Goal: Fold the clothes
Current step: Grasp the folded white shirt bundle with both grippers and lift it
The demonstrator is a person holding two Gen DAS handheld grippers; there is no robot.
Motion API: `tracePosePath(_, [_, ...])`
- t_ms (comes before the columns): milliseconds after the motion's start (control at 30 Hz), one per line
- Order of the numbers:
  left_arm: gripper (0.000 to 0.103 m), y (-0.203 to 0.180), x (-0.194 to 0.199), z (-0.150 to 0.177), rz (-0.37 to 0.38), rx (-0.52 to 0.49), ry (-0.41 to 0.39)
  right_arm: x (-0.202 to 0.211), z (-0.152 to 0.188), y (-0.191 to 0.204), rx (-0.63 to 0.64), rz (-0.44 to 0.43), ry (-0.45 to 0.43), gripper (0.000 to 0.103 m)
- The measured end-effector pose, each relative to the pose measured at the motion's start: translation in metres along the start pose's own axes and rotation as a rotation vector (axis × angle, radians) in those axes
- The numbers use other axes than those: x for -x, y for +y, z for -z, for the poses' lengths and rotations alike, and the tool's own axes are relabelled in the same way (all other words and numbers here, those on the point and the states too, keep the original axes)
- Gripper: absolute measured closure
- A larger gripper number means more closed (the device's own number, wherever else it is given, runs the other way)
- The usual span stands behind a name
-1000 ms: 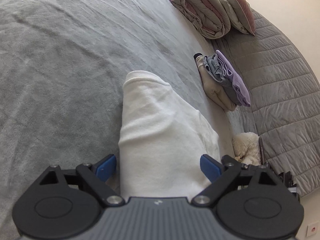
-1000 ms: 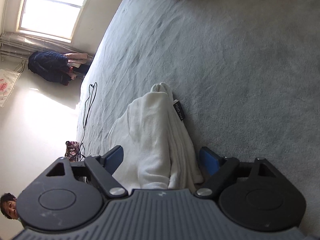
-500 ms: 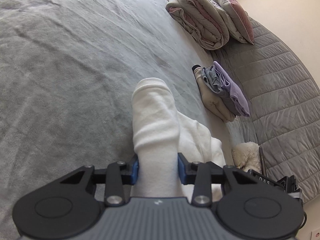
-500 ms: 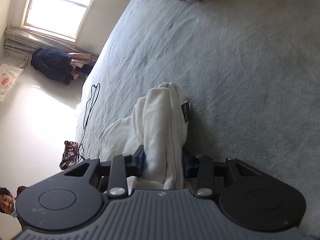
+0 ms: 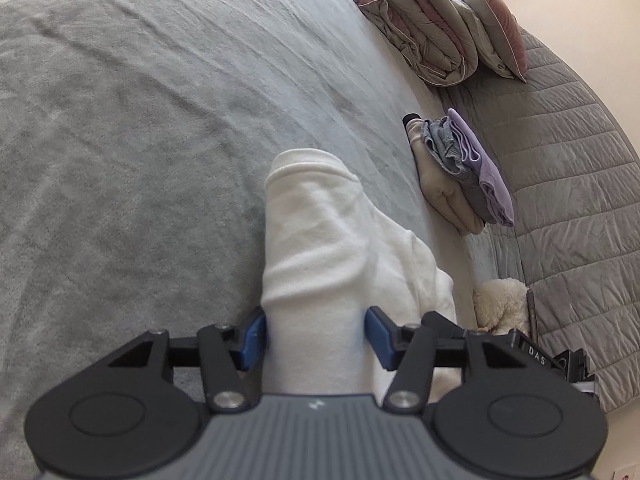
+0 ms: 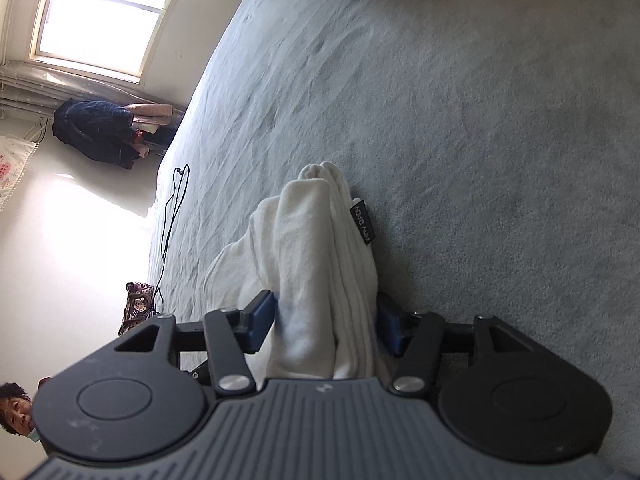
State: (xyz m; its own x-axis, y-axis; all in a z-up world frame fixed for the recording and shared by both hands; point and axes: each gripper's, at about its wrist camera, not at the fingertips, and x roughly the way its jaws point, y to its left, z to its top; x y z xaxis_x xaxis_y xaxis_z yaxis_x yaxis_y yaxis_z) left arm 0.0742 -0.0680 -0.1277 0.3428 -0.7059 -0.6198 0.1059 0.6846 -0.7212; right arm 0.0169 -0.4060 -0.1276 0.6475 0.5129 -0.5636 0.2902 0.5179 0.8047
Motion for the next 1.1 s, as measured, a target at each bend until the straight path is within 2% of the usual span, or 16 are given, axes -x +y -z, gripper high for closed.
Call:
tracePosePath(300, [0.046, 0.005, -0.002, -0.001, 0.027, 0.024, -0.002, -0.003, 0.001, 0.005, 0.022, 0.022, -0.014, 0.041])
tracePosePath(367, [0.049, 0.005, -0.002, -0.001, 0.028, 0.023, -0.002, -0.004, 0.001, 0.006, 0.024, 0.019, -0.025, 0.041])
tracePosePath(433, [0.056, 0.003, -0.001, -0.001, 0.022, 0.012, -0.005, -0.004, 0.001, 0.008, 0.029, 0.024, -0.028, 0.053])
tracePosePath(533, [0.062, -0.004, 0.004, -0.001, 0.024, -0.019, -0.017, -0.001, 0.001, 0.013, 0.043, 0.022, -0.033, 0.059])
tracePosePath(633, [0.063, -0.013, 0.008, -0.005, 0.025, -0.04, -0.032, 0.004, -0.003, 0.023, 0.063, 0.007, -0.04, 0.062])
tracePosePath(867, [0.063, -0.042, 0.009, -0.023, 0.055, -0.083, -0.061, 0.014, -0.03, 0.041, 0.097, -0.036, -0.077, 0.063])
tracePosePath(1100, [0.063, -0.087, -0.012, -0.047, 0.078, -0.157, -0.065, 0.031, -0.064, 0.047, 0.112, -0.053, -0.123, 0.063])
